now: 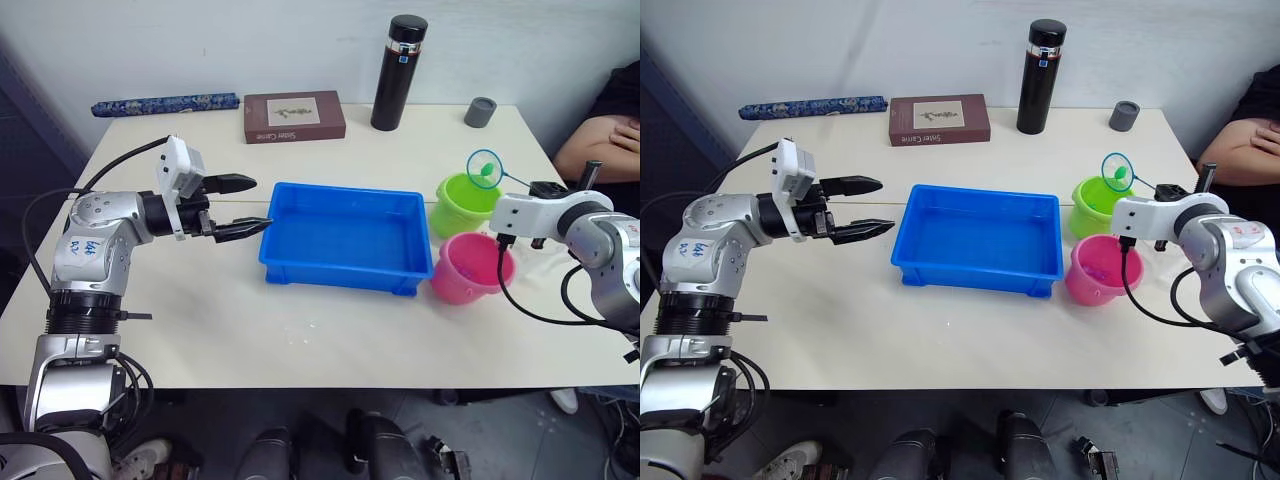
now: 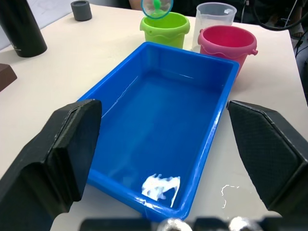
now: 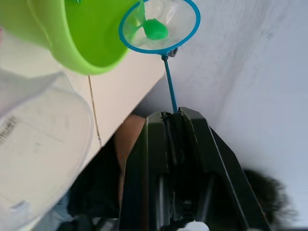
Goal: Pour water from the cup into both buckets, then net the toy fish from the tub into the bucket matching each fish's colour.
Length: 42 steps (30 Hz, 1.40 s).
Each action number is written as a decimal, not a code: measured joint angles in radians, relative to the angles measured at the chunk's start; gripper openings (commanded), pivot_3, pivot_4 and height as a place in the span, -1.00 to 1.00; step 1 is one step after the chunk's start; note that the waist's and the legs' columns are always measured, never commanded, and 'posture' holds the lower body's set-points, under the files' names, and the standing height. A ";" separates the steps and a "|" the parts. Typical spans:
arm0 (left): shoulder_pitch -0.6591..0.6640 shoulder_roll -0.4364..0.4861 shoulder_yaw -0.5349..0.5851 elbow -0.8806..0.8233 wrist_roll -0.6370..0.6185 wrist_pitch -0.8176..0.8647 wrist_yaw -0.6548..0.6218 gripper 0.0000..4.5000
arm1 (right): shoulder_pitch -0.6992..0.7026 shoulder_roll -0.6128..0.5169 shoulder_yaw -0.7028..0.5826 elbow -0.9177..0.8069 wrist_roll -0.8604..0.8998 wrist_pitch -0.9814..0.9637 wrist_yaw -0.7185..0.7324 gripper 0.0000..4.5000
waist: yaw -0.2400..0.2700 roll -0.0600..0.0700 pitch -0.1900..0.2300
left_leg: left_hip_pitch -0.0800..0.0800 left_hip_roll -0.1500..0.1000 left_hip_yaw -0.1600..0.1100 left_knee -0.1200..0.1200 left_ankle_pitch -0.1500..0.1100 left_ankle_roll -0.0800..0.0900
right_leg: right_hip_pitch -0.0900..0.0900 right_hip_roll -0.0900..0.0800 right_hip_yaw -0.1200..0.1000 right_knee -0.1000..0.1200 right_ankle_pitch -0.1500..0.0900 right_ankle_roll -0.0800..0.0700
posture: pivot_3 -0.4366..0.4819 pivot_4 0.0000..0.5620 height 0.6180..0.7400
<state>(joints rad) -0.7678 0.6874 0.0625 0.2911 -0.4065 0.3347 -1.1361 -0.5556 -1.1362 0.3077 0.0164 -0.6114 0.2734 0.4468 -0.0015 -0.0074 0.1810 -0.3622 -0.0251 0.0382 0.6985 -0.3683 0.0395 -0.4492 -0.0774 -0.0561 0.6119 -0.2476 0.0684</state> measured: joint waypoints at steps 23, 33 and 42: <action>-0.020 -0.019 -0.003 0.040 0.018 -0.022 -0.015 0.99 | 0.260 -0.046 -0.121 -0.163 -0.412 -0.118 -0.125 -1.00 | 0.001 0.000 0.000 | 0.001 0.000 0.001 0.001 0.001 -0.001 | 0.001 0.002 0.000 0.001 0.000 0.000 | -0.05 -0.47 1.00; -0.039 -0.020 -0.003 0.071 0.022 -0.033 -0.019 0.99 | 0.306 -0.016 -0.122 -0.174 -0.563 -0.098 -0.138 -1.00 | 0.000 0.000 0.000 | 0.002 0.000 0.001 0.001 0.001 -0.002 | 0.001 0.002 0.001 0.002 0.000 0.000 | -0.05 -0.47 1.00; -0.039 -0.020 -0.003 0.071 0.023 -0.038 -0.019 0.99 | 0.305 0.042 -0.122 -0.174 -0.633 -0.094 -0.146 -1.00 | 0.000 0.000 0.000 | 0.002 0.000 0.002 0.001 0.001 -0.002 | 0.001 0.002 0.001 0.003 0.000 0.000 | -0.05 -0.47 1.00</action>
<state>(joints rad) -0.8068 0.6669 0.0592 0.3624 -0.3836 0.2963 -1.1553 -0.2503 -1.0945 0.1862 -0.1577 -1.2448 0.1797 0.3009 -0.0012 -0.0075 0.1810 -0.3600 -0.0250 0.0400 0.6995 -0.3672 0.0376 -0.4480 -0.0750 -0.0552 0.6146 -0.2475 0.0686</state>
